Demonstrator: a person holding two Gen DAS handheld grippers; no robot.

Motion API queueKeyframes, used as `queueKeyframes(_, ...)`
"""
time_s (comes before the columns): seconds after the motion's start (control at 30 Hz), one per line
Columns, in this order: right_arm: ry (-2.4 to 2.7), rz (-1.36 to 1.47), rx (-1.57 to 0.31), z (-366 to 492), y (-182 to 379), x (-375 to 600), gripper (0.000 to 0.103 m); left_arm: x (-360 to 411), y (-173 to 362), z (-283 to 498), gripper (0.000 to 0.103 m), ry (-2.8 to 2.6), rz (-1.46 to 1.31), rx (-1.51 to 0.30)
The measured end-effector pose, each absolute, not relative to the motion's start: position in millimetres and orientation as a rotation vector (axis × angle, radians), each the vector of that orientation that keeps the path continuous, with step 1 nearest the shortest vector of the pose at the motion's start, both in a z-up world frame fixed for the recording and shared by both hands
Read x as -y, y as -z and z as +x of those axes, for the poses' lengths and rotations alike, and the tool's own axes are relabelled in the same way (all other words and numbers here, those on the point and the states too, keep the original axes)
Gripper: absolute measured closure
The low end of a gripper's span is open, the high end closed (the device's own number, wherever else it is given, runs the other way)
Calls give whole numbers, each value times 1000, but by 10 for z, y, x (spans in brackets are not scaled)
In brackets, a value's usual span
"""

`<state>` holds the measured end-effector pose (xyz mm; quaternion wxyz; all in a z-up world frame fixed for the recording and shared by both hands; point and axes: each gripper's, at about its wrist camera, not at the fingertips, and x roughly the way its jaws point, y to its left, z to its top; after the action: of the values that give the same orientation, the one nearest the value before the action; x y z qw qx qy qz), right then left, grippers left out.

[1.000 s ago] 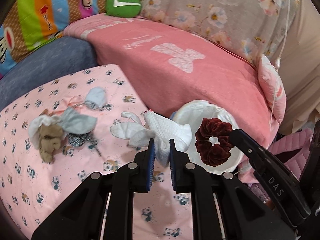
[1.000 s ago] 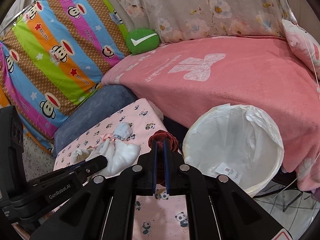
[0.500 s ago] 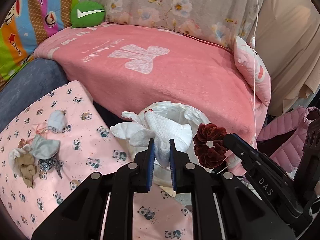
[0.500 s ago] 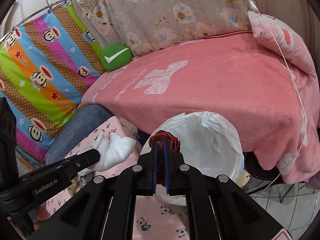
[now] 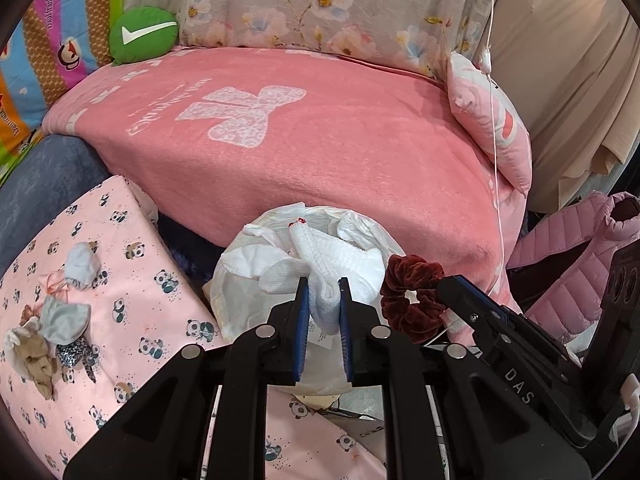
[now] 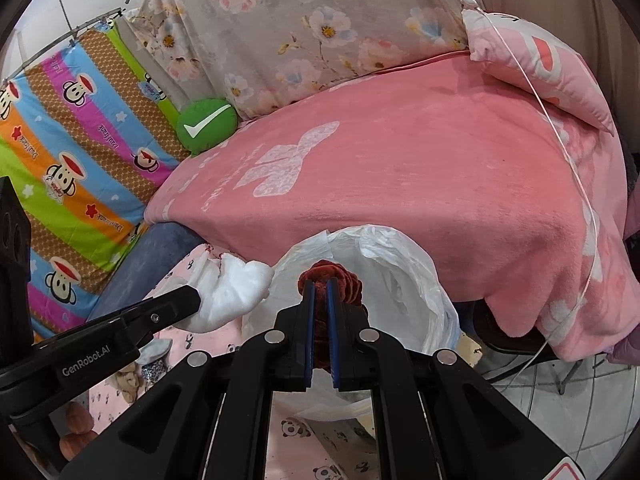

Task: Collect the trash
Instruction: 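Carry sock and scrunchie over the bin and open both grippers to drop them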

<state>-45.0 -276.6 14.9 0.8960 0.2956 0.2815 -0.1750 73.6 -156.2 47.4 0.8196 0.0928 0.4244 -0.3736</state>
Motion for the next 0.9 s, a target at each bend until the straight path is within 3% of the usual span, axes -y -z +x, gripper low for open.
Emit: queueKeyframes(0.9, 369, 615, -620, -205, 48, 2854, 95, 1790, -241, 922, 88, 786, 215, -956)
